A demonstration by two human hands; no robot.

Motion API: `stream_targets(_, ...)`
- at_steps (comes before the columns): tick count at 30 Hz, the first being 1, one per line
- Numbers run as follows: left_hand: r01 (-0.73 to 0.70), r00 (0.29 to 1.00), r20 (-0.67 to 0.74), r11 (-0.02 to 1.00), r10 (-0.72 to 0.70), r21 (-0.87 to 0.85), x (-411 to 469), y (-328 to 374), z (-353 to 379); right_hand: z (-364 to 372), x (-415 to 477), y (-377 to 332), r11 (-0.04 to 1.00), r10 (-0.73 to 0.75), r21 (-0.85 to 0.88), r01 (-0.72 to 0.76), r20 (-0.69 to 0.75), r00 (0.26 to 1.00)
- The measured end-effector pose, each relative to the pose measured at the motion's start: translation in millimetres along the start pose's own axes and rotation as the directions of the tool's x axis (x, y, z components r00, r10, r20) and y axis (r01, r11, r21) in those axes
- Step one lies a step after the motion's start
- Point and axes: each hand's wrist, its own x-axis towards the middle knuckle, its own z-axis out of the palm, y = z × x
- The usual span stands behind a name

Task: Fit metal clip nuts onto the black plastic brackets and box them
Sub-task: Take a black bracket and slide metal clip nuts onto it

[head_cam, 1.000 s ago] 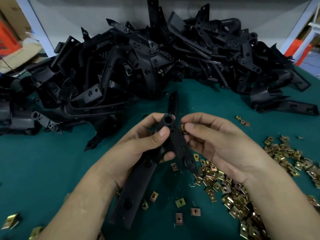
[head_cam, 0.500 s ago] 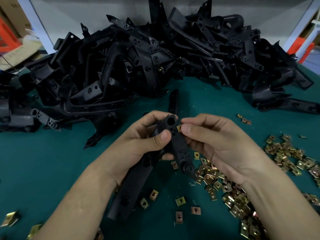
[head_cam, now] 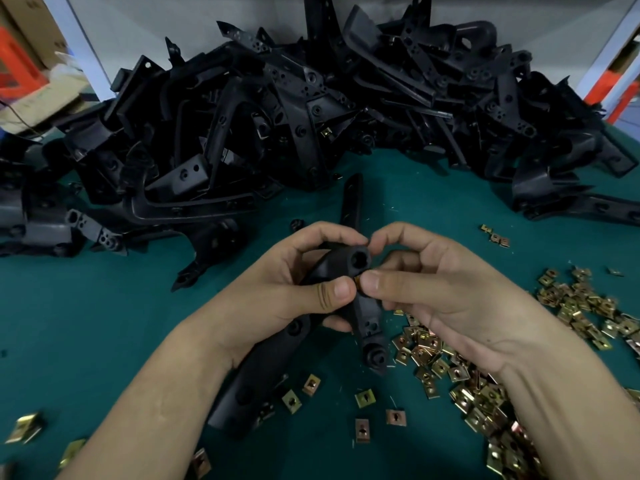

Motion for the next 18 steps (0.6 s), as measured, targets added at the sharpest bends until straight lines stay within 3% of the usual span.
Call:
stream_targets(5, -0.014, 0.997, -0.071, 0.998, 0.010, -0.062, 0, -4, 1, -6, 0, -2, 1.000, 0.009, -0.026, -0.010, -0.044, 0.999)
stream_targets(12, -0.103, 0.984, -0.175, 0.923, 0.039, -0.370, -1, 1, -5, -11, 1, 0, 0.997, -0.057, 0.039, 0.064, -0.162, 0.985)
stream_targets(18, -0.127, 0.976, -0.206, 0.945, 0.066, -0.301, 0, 0, -4, -8, 0, -1, 0.997, -0.068, 0.023, 0.071, -0.106, 0.992)
